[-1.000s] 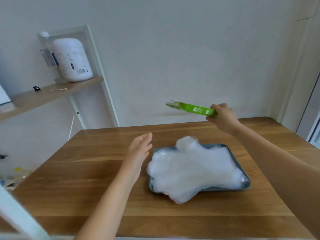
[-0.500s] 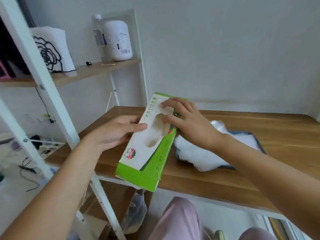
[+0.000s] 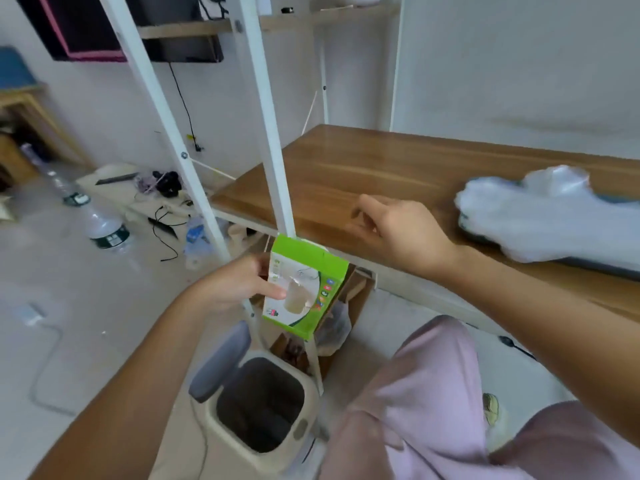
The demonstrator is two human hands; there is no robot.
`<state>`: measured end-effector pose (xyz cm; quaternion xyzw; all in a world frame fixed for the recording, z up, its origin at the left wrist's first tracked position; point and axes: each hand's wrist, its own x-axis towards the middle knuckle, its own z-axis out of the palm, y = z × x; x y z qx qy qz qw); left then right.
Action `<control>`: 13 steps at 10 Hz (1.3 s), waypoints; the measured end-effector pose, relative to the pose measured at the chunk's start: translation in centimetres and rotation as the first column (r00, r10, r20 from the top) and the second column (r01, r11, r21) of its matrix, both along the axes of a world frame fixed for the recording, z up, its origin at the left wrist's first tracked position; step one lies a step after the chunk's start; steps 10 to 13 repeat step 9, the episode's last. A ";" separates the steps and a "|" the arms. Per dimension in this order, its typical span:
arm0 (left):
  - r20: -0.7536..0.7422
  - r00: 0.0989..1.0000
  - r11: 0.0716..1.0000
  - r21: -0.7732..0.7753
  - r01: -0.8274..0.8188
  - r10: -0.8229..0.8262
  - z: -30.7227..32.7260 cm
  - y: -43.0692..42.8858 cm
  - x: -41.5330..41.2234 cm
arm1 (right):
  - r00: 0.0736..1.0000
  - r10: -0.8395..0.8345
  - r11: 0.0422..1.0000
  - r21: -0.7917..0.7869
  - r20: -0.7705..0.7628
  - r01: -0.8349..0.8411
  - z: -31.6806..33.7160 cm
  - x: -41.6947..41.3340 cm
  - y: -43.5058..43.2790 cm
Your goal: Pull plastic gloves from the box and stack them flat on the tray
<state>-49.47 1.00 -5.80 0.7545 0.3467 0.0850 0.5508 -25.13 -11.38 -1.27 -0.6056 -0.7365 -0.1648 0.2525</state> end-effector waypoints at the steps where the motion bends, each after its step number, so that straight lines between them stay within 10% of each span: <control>1: -0.001 0.997 0.992 -0.092 -0.083 0.083 -5.0 -0.2 -3.5 | 0.995 -0.094 0.988 -0.125 -0.019 0.091 -1.7 -0.7 1.9; 2: 0.028 0.952 0.921 -0.262 -0.288 0.305 -10.7 -1.2 -6.5 | 0.964 -0.254 0.921 -0.321 -0.074 0.218 -3.2 -1.0 3.0; 4: -0.252 0.786 0.810 -0.015 -0.587 0.565 -19.2 -2.9 -7.7 | 0.972 -0.233 0.903 -0.375 -0.017 0.210 -3.8 -1.5 4.1; 6: -0.426 0.727 0.842 0.230 -0.489 0.538 -23.7 -2.5 -9.1 | 0.970 -0.242 0.892 -0.400 -0.026 0.212 -3.9 -1.9 4.2; 13: -0.201 0.835 0.849 0.266 -0.457 0.513 -20.9 -1.3 -6.9 | 0.969 -0.233 0.884 -0.434 -0.084 0.175 -3.7 -1.7 4.0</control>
